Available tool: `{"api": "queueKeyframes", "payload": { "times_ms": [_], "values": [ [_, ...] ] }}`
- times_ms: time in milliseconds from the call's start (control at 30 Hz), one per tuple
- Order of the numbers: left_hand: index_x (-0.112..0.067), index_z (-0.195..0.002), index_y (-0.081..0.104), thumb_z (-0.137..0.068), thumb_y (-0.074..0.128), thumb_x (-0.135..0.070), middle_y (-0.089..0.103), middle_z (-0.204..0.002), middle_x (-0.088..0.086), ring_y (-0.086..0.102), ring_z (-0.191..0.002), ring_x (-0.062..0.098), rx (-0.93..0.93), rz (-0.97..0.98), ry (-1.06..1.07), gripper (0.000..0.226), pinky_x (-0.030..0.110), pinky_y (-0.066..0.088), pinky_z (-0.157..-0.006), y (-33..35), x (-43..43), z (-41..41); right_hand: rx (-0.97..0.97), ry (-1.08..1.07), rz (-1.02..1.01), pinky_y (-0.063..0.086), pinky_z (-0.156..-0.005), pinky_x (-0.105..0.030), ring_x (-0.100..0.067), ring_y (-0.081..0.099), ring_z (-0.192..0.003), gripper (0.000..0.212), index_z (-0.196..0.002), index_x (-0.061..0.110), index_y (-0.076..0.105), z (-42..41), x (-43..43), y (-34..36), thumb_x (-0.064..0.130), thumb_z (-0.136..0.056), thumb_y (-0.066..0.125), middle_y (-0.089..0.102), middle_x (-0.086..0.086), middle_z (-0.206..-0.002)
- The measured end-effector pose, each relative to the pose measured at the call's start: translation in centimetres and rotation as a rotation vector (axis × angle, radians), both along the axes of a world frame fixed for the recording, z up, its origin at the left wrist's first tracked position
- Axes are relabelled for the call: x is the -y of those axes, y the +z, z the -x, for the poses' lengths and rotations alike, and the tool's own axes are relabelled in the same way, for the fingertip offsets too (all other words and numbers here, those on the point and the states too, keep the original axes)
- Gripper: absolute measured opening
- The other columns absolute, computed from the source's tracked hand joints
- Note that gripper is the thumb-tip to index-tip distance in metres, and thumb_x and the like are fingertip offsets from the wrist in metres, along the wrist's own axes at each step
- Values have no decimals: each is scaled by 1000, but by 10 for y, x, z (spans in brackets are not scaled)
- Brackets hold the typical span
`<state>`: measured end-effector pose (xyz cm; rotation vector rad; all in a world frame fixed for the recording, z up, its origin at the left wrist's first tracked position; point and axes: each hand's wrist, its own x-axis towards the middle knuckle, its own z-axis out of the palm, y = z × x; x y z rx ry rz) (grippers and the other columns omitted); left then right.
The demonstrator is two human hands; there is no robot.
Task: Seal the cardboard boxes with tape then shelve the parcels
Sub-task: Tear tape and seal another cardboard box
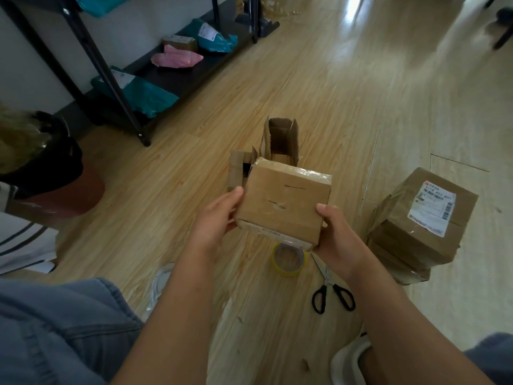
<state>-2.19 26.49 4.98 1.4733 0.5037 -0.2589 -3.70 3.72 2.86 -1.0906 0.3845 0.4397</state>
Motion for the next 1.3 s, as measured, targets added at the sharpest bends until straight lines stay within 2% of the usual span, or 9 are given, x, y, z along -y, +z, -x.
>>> {"api": "queueKeyframes", "payload": {
  "times_ms": [167, 300, 400, 500, 633, 733, 867, 1033, 1300],
  "values": [
    [-22, -122, 68, -79, 77, -36, 74, -108, -7, 68, -104, 12, 29, -4, -48, 46, 31, 51, -91, -7, 3, 0, 3, 40, 45, 53, -85, -37, -21, 67, -101, 36, -130, 21, 61, 2, -4, 3, 34, -98, 52, 70, -7, -118],
    [-26, -116, 70, -83, 75, -33, 74, -108, -8, 66, -106, 12, 29, -1, -30, 35, 35, 48, -97, -11, -2, -1, 41, 96, 161, 51, -91, -36, -20, 64, -102, 33, -123, 21, 65, 2, 1, 7, 37, -95, 57, 68, -5, -113],
    [-29, -106, 71, -85, 72, -24, 72, -102, -8, 64, -102, 12, 21, -10, 0, 21, 27, 48, -87, -11, -4, -3, 53, 174, 197, 51, -96, -38, -23, 65, -111, 58, -132, 22, 61, 3, 4, 9, 50, -81, 65, 69, -5, -121],
    [-33, -114, 64, -92, 63, -17, 64, -97, -17, 57, -91, 0, -4, -77, 33, 27, 17, 41, -73, -12, -1, -1, 16, 193, 271, 54, -94, -36, -21, 68, -109, 79, -139, 21, 47, 0, 0, 8, 44, -70, 80, 68, -4, -123],
    [-24, -141, 52, -92, 65, -33, 58, -130, -1, 57, -115, 17, -66, -401, 75, 51, 31, 43, -91, -29, 0, 4, -26, 185, 470, 52, -94, -34, -14, 64, -107, 97, -141, 30, 34, -1, -25, -5, 42, -64, 91, 60, 4, -126],
    [-22, -131, 55, -88, 63, -53, 63, -124, 1, 63, -107, 21, -133, -353, 138, 54, 43, 50, -97, -40, 2, 5, 9, 210, 602, 48, -98, -33, -14, 52, -119, 107, -145, 32, 23, 6, -50, -19, 42, -65, 92, 49, 8, -132],
    [-19, -127, 57, -83, 71, -50, 66, -116, 0, 65, -102, 21, -175, -297, 58, 56, 47, 55, -92, -52, 3, 8, 103, 312, 666, 44, -66, -8, 6, 53, -93, 76, -127, 32, 29, 16, -70, -41, 25, -77, 86, 50, 20, -107],
    [-12, -133, 56, -88, 72, -34, 65, -120, 4, 64, -108, 24, -223, -321, 47, 53, 48, 52, -96, -83, -3, 15, 139, 405, 783, 57, -88, -37, -7, 65, -100, 46, -125, 34, 43, 19, -72, -73, 23, -90, 71, 66, 7, -115],
    [-16, -134, 46, -84, 76, -24, 62, -123, 1, 62, -107, 22, -276, -499, -24, 60, 40, 52, -90, -123, 12, 49, 37, 491, 928, 44, -83, -37, -21, 59, -98, 24, -115, 18, 57, 26, -67, -90, 35, -104, 44, 63, 0, -102]
  ]
}}
